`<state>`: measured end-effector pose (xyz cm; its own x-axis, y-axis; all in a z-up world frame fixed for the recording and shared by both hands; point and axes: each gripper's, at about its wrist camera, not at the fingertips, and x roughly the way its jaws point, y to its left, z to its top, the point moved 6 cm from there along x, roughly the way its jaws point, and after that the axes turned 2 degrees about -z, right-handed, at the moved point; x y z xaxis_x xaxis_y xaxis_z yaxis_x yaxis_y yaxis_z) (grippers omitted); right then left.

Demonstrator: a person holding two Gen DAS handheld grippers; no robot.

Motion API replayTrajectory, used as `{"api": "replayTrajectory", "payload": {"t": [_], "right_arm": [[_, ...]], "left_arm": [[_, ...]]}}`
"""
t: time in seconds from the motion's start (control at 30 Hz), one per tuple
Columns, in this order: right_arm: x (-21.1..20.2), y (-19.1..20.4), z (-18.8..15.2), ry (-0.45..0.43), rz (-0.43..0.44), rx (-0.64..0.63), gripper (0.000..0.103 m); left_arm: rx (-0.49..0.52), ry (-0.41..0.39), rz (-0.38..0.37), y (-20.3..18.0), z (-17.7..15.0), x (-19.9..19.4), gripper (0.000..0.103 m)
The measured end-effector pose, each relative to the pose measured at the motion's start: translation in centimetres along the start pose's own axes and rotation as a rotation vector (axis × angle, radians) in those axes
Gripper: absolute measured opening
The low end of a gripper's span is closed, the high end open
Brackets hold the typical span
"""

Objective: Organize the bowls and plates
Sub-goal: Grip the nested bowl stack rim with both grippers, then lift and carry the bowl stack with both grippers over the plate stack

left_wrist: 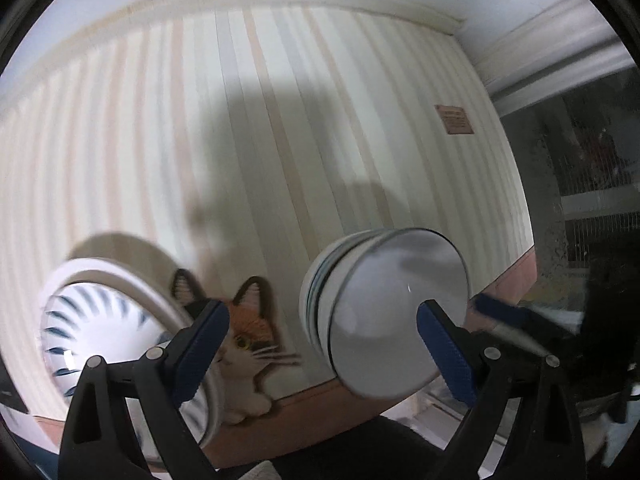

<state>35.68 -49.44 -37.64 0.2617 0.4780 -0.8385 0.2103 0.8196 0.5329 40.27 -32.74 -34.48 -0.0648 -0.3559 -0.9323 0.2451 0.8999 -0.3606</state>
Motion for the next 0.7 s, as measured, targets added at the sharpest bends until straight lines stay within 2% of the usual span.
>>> {"api": "replayTrajectory", "payload": {"t": [0.17,0.4,0.47,0.5,0.57,0.6,0.7], "right_arm": [[5.2,-1.8,0.3,0.095,0.1,0.047,0.099],[8.6,-3.0,1.3,0.142,0.171,0.078,0.099],[9.5,-3.1,1.5,0.163,0.179,0.079,0.094],[9.7,-3.1,1.6,0.164,0.189,0.08,0.093],[10.3,-2.7,1.6,0.187,0.201,0.072,0.078],[10.7,-2.7,1.5,0.204,0.195,0.08,0.069],[11.2,-2.7,1.7,0.206,0.187,0.082,0.064]], "left_arm": [[-0.046,0.071,-0.064,0.7,1.1,3.3,0.096],[-0.114,0.176,-0.142,1.0,1.0,6.7,0.09],[-0.111,0.191,-0.174,0.7,0.8,7.2,0.084],[-0.115,0.198,-0.194,0.5,0.8,7.5,0.076],[-0.116,0.219,-0.229,0.1,0.6,7.8,0.07],[-0.108,0.21,-0.216,0.0,0.6,7.7,0.07],[-0.099,0.2,-0.196,-0.4,0.5,7.5,0.07]]}}
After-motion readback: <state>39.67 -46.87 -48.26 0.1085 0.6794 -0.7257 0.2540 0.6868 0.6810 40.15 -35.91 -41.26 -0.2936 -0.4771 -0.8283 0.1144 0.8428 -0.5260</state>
